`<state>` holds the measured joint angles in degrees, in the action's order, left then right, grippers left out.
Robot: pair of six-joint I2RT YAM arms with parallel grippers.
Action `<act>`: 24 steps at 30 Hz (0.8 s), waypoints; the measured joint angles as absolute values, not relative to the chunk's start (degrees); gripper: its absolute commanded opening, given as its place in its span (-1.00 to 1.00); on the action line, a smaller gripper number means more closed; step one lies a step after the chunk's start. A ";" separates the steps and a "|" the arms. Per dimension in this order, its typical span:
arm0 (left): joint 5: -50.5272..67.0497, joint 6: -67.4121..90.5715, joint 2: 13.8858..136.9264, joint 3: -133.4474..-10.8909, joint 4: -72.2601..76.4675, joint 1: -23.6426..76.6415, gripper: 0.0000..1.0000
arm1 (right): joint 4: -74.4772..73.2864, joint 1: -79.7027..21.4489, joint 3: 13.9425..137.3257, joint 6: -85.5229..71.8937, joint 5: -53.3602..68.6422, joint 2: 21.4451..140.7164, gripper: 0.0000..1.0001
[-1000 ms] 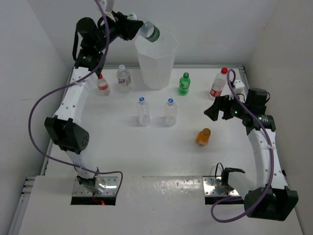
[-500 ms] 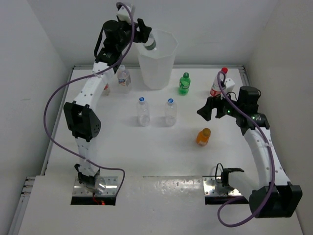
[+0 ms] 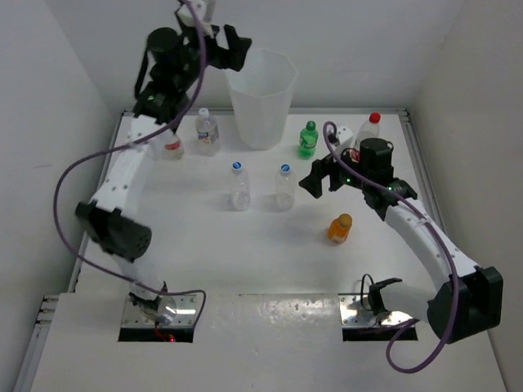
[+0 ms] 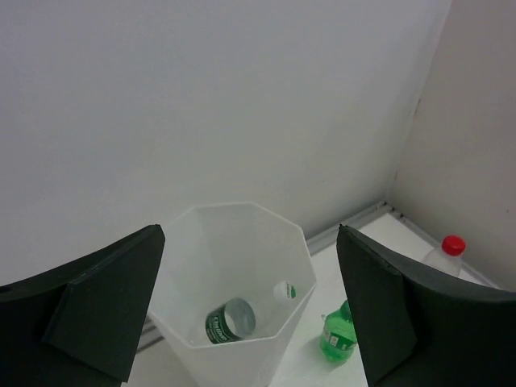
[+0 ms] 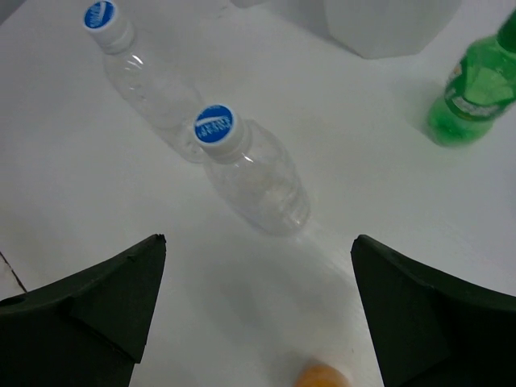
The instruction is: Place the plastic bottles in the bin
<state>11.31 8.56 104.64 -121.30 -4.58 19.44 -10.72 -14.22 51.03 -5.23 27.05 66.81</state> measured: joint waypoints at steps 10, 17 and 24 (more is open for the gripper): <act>12.51 9.13 67.44 -91.18 -6.04 8.71 0.91 | 1.32 -22.92 46.72 -4.82 26.57 73.82 1.00; 17.82 9.91 61.76 -78.43 -12.82 4.21 0.91 | 4.73 -24.14 48.18 -3.66 22.87 82.72 1.00; 19.62 9.45 62.17 -74.30 -19.35 1.65 0.88 | 8.25 -24.34 48.23 -2.52 20.91 88.18 1.00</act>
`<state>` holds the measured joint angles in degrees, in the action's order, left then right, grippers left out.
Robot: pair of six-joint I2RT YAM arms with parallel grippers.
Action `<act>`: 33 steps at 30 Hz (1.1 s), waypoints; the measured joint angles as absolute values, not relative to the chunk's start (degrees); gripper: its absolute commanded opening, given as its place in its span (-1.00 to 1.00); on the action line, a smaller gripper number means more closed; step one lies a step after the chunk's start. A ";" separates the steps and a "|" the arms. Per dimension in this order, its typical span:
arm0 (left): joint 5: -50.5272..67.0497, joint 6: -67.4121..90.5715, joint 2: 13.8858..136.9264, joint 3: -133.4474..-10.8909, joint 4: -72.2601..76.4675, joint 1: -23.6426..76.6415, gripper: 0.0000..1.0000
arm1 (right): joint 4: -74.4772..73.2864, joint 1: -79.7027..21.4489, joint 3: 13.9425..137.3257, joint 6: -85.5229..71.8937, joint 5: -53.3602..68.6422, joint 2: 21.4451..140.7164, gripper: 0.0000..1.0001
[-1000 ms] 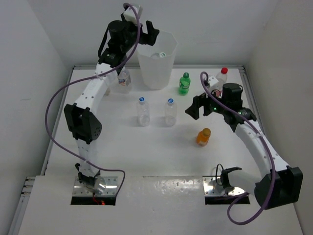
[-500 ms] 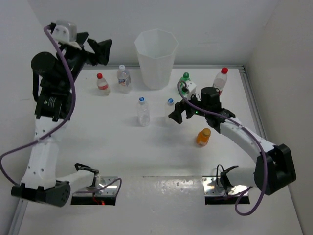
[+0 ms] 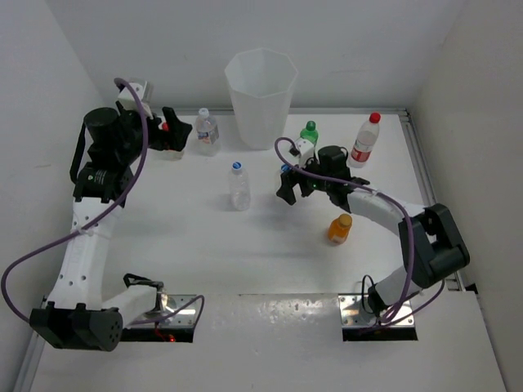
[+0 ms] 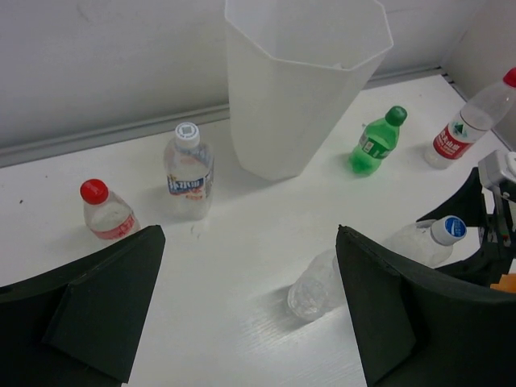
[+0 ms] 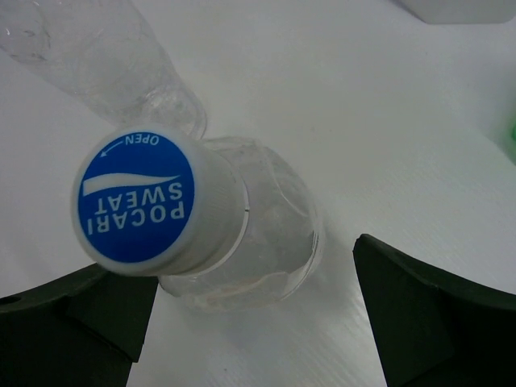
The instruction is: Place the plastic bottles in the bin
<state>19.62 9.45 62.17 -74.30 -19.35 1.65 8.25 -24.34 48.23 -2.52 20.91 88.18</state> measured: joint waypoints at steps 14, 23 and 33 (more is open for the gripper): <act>21.45 7.90 59.20 -67.31 -20.08 0.30 0.80 | 13.67 -24.47 49.54 -0.91 24.93 89.78 -0.35; 34.00 2.15 56.99 -60.31 -22.35 -1.63 0.83 | 5.52 -22.74 62.65 -2.63 29.10 81.56 -0.51; 39.75 -6.90 55.24 -49.69 -25.23 2.50 0.88 | 12.34 -21.74 92.25 -6.66 24.73 85.12 -0.53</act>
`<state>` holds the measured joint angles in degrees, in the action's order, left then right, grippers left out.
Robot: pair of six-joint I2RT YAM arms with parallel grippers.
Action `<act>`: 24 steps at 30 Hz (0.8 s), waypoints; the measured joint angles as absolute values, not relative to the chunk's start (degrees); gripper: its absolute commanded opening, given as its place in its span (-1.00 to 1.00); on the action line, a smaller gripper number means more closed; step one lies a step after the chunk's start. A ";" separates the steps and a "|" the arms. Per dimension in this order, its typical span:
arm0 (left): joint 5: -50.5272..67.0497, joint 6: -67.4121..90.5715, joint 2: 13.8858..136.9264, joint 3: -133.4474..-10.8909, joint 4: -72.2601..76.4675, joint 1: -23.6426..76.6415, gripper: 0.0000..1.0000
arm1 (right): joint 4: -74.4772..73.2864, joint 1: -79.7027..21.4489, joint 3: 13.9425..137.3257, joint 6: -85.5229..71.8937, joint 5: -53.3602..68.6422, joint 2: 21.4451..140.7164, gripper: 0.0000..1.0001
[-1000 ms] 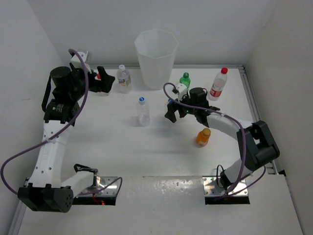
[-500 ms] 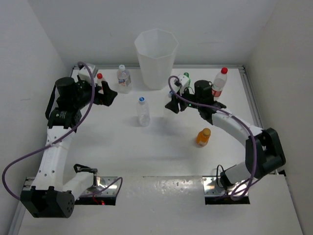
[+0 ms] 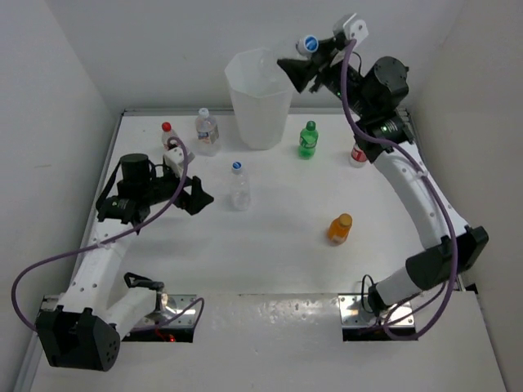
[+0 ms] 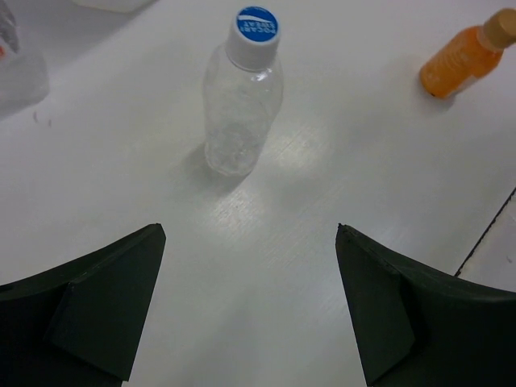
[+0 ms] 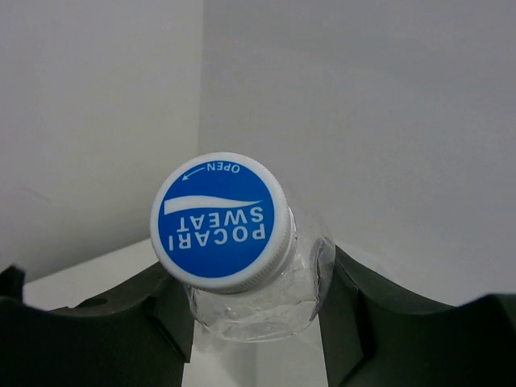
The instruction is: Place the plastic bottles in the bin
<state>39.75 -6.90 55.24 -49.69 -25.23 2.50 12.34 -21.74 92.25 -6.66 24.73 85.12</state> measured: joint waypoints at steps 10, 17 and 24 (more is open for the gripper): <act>37.78 -10.07 55.57 -47.35 -22.85 7.79 0.90 | 16.12 -21.23 112.86 -5.10 17.06 110.63 -0.55; 34.00 -9.91 56.80 -41.67 -14.24 10.04 0.93 | 12.62 -20.25 116.68 -4.29 14.31 120.09 0.74; 30.70 -8.67 65.89 -41.06 -3.09 13.43 0.93 | 10.83 -19.94 112.60 -5.50 13.69 117.49 0.88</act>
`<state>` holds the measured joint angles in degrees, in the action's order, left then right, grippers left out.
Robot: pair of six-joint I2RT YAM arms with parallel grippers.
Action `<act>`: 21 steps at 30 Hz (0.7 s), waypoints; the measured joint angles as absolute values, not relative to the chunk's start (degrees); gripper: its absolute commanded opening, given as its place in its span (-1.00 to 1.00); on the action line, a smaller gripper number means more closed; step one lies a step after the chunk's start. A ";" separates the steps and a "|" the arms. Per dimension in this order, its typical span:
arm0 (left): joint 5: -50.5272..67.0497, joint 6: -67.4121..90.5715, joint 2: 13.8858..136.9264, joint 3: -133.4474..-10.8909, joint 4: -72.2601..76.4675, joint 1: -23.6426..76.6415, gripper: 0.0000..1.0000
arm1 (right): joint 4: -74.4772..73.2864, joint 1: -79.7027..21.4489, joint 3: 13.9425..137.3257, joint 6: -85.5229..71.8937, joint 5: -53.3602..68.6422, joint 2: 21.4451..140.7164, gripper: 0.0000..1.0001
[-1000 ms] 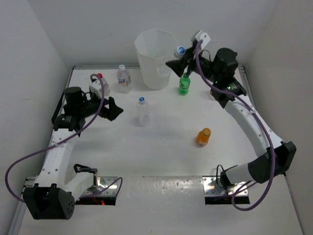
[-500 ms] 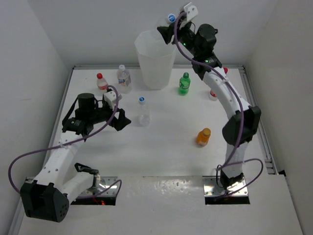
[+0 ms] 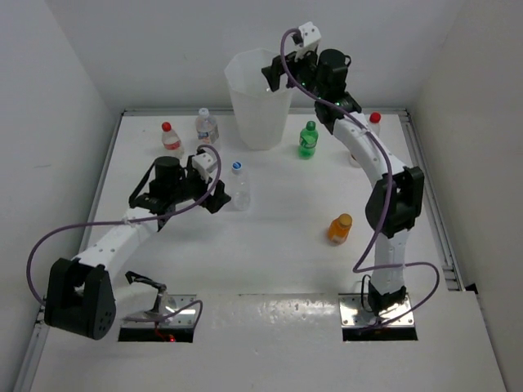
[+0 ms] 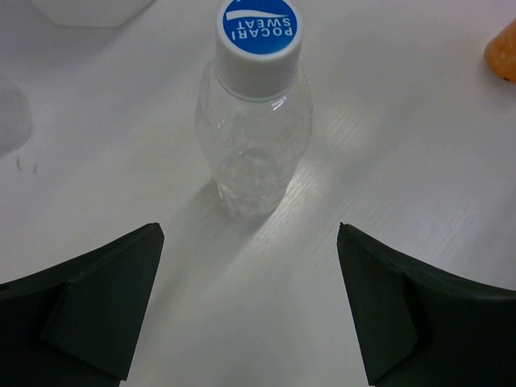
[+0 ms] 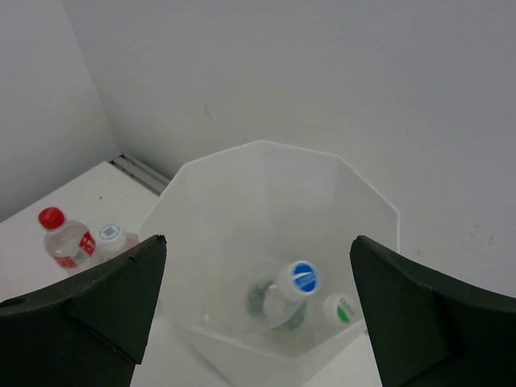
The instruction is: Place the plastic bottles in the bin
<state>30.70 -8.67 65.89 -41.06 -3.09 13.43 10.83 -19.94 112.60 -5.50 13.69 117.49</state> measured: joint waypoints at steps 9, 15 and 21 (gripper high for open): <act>31.27 -6.70 77.97 -43.09 6.15 16.16 0.96 | 4.51 -16.91 99.24 -10.74 17.54 95.42 0.91; 31.66 -4.23 83.31 -46.96 11.49 18.52 0.96 | 0.49 -10.31 89.21 -12.08 19.05 78.70 0.91; 32.23 -1.15 88.79 -50.46 15.16 19.16 0.47 | -5.21 -1.19 71.48 -14.44 18.50 62.70 0.91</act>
<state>32.23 -1.15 88.79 -50.46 15.16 19.16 -5.21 -1.19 71.48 -14.44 18.50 62.70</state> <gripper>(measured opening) 0.846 0.952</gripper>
